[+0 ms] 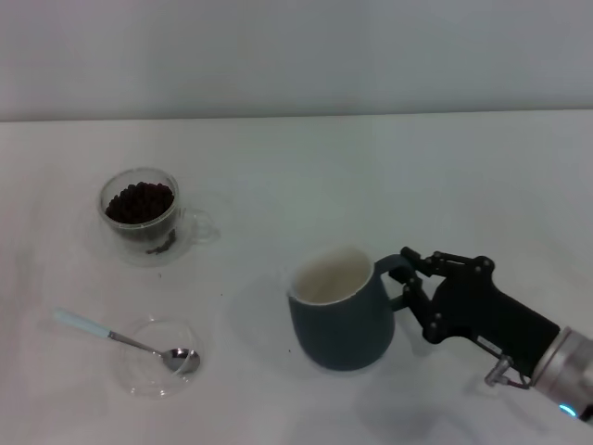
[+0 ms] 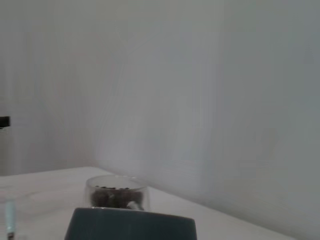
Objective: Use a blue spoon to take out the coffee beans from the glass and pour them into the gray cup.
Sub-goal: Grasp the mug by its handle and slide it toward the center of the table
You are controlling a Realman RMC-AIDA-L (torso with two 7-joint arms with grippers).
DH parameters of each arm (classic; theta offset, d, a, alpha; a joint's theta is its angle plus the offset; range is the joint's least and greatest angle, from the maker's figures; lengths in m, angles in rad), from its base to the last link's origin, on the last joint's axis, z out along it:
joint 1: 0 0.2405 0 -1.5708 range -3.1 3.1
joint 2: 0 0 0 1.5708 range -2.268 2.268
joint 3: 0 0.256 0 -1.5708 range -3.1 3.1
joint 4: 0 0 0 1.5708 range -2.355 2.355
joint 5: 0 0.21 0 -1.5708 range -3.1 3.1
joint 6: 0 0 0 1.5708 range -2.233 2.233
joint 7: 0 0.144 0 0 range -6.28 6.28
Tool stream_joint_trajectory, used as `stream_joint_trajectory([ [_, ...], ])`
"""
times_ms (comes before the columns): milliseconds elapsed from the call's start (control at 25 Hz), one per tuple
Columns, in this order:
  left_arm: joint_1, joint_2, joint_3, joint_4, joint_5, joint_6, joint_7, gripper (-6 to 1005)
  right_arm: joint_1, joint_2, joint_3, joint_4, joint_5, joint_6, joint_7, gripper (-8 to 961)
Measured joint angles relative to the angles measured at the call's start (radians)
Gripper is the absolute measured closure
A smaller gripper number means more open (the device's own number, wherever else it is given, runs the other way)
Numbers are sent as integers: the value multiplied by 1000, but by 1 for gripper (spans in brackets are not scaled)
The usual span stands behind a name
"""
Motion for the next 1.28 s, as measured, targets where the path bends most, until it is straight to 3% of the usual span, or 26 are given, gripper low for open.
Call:
stream_joint_trajectory([
  [480,0,-2,0,-3,0,3,0,109,18,1,-59,-7,1,24,-44,810],
  [1280,-5,-2,0,-5,0,0,0,108,28,-3,-60,23,-4,60,-91,819],
])
